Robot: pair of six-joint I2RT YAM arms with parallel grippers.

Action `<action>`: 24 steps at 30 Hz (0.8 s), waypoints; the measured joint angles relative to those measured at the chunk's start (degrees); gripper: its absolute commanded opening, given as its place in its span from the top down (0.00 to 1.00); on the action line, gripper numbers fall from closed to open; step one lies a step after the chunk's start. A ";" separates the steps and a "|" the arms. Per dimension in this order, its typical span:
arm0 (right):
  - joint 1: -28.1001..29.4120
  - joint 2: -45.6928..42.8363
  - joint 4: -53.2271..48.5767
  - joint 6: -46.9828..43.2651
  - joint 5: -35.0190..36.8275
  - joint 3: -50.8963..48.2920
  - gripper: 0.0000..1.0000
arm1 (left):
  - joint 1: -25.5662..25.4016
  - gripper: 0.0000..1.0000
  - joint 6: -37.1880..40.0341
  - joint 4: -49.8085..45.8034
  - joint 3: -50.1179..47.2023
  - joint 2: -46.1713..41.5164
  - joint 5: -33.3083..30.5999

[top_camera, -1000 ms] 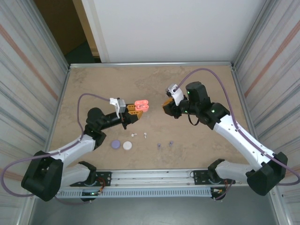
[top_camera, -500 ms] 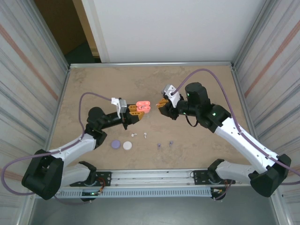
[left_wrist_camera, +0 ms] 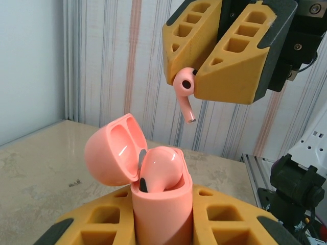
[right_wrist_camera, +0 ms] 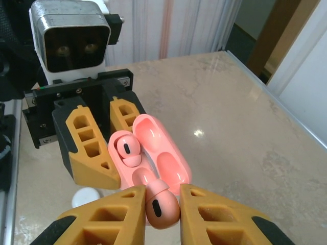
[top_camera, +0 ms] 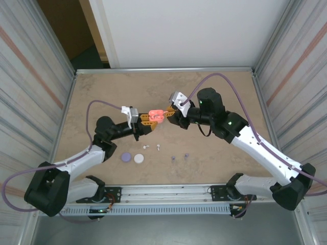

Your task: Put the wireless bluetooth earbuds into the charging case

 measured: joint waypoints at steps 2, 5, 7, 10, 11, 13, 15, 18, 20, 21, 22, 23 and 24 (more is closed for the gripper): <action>0.28 0.44 0.17 -0.52 0.35 0.20 0.79 | 0.00 1.00 -0.02 -0.02 0.00 0.02 0.24; 0.46 1.14 0.37 -1.46 0.55 0.48 0.79 | -0.13 1.00 -0.02 -0.02 0.00 0.02 0.37; 0.63 1.60 0.37 -1.66 0.59 0.72 0.79 | -0.26 1.00 -0.02 0.00 0.00 0.02 0.37; 0.87 1.97 0.42 -1.92 0.59 0.81 0.79 | -0.28 1.00 -0.02 0.00 0.00 0.02 0.39; 0.92 2.10 0.42 -2.01 0.61 0.81 0.79 | -0.26 1.00 -0.02 0.00 0.00 0.02 0.39; 0.98 2.34 0.42 -2.38 0.61 0.81 0.79 | -0.26 1.00 -0.02 0.00 0.00 0.02 0.39; 0.98 2.58 0.42 -2.78 0.74 0.81 0.79 | -0.28 1.00 -0.02 -0.02 0.00 0.02 0.39; 1.03 3.04 0.44 -2.91 0.81 0.81 0.79 | -0.26 1.00 -0.02 0.00 0.00 0.02 0.39; 1.03 3.32 0.42 -2.95 0.98 0.81 0.79 | -0.26 1.00 -0.02 0.00 0.00 0.02 0.39; 1.03 3.43 0.44 -2.95 1.01 0.81 0.79 | -0.26 1.00 -0.02 0.00 0.00 0.02 0.39; 1.03 3.52 0.44 -2.95 1.03 0.81 0.79 | -0.26 1.00 -0.02 -0.02 0.00 0.02 0.39; 1.03 3.58 0.42 -2.95 1.03 0.81 0.79 | -0.26 1.00 -0.02 -0.02 0.00 0.02 0.39; 1.07 3.67 0.42 -2.95 1.03 0.81 0.79 | -0.26 1.00 -0.02 -0.02 0.00 0.02 0.39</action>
